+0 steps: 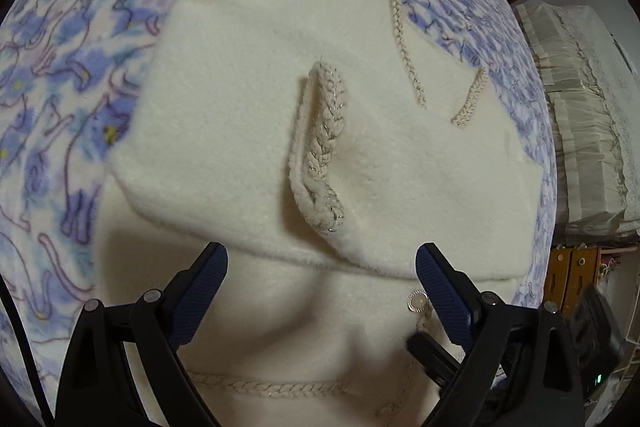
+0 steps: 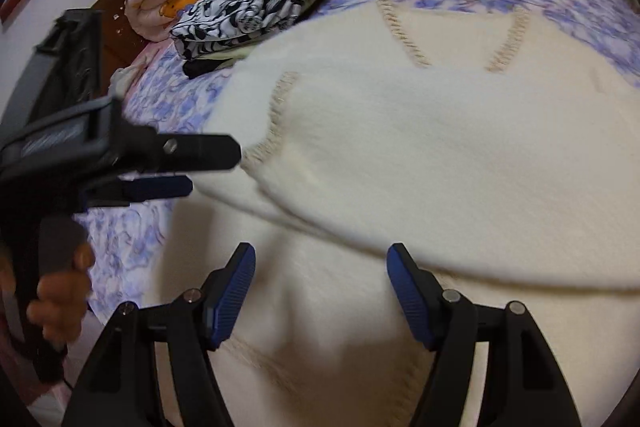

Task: Fold large clothes
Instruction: 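Fold the held sleeve across the cardigan front with the right tool, then grasp the braided sleeve cuff with the left tool while the right tool grips the cardigan side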

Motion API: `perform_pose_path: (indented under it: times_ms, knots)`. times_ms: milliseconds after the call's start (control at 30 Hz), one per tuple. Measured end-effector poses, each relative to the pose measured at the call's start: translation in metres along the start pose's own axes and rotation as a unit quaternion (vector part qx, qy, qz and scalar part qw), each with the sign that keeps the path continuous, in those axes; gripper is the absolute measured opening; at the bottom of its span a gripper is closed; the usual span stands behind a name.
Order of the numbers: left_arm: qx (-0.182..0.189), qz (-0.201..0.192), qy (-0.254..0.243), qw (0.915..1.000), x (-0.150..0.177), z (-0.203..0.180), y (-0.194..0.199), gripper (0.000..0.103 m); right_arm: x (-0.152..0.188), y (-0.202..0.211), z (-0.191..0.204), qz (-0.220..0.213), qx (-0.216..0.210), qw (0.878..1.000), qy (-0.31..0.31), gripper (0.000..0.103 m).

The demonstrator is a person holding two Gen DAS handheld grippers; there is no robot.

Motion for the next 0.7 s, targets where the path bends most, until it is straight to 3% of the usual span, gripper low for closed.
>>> perform_pose_path:
  times_ms: [67, 100, 233, 300, 367, 400, 567, 700]
  knots:
    - [-0.008, 0.005, 0.008, 0.9999, -0.001, -0.003, -0.013, 0.090, 0.007, 0.014, -0.024, -0.019, 0.034, 0.999, -0.008, 0.068]
    - [-0.011, 0.003, 0.011, 0.9999, -0.003, -0.005, -0.019, 0.082, 0.011, 0.022, -0.038, -0.027, 0.048, 0.998, -0.014, 0.068]
    - [-0.011, 0.002, 0.021, 0.9997, -0.008, -0.012, -0.037, 0.064, 0.020, 0.053, -0.095, -0.058, 0.096, 0.993, -0.038, 0.068]
    - [-0.017, -0.002, 0.032, 0.9993, -0.012, -0.015, -0.043, 0.038, 0.021, 0.064, -0.121, -0.065, 0.127, 0.989, -0.041, 0.068]
    - [-0.024, -0.004, 0.042, 0.9988, -0.015, -0.018, -0.045, 0.018, 0.020, 0.073, -0.149, -0.069, 0.157, 0.984, -0.050, 0.068]
    - [-0.032, -0.009, 0.047, 0.9983, -0.017, -0.020, -0.045, 0.013, 0.019, 0.078, -0.160, -0.071, 0.168, 0.982, -0.054, 0.068]
    - [-0.037, -0.039, 0.066, 0.9964, -0.029, -0.025, -0.028, 0.009, 0.003, 0.088, -0.210, -0.079, 0.231, 0.969, -0.045, 0.068]
    - [-0.044, -0.085, 0.065, 0.9933, -0.049, -0.034, -0.009, 0.009, -0.014, 0.082, -0.224, -0.079, 0.248, 0.966, -0.002, 0.068]
Point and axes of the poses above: each gripper's, at about its wrist camera, not at the fingertips, and y roughly against the way its jaws point, z to its left, x to its underside, the point moved 4 cm from there along -y, roughly the way its jaws point, and after that the axes turned 13 degrees about -y, right-handed, at the moved point
